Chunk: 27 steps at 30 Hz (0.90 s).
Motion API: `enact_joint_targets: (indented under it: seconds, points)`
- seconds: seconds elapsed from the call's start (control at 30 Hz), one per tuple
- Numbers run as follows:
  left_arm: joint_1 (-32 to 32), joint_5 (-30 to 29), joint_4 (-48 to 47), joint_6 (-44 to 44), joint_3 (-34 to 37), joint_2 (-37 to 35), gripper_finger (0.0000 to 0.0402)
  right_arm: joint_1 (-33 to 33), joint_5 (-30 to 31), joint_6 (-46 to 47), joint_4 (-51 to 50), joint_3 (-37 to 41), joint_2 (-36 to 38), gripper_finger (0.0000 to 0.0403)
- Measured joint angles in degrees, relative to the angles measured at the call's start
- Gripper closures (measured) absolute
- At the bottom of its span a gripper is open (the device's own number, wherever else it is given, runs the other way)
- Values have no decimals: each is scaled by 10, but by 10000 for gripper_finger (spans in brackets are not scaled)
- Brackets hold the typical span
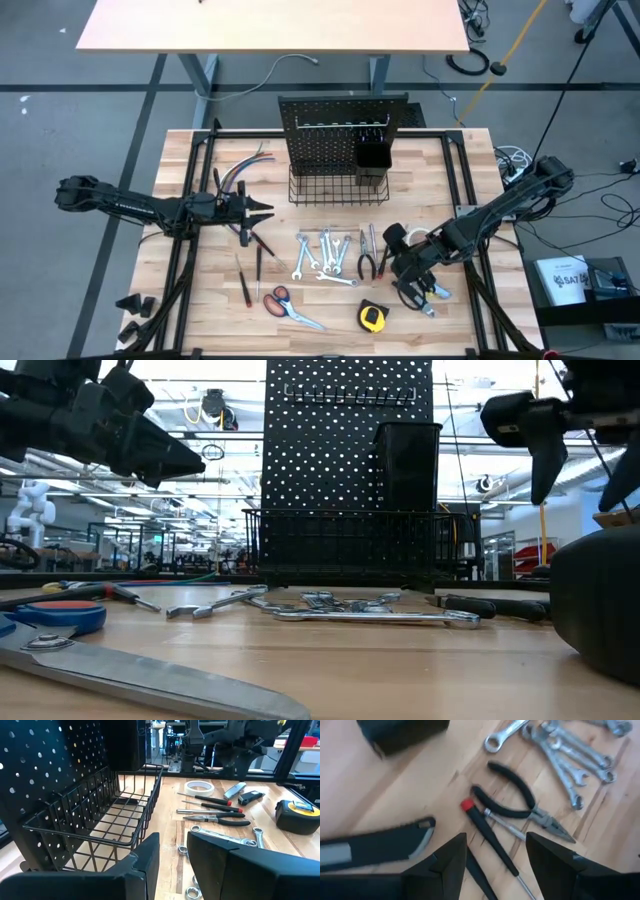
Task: Hang tools onto peg board
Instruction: Hang the nut driver on the pegboard
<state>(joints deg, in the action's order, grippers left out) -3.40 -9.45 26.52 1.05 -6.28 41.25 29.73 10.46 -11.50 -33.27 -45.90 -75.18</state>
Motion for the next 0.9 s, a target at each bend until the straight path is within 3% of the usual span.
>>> enact_joint_targets:
  seconds: [0.43, 0.9]
  points:
    - [0, 0, 0, 0, 0, 0, 294, -30, -1, -63, -60, 2, -94, 207]
    - [0, -13, -1, 0, 0, 0, 294, -66, -20, -105, -68, 2, -120, 208]
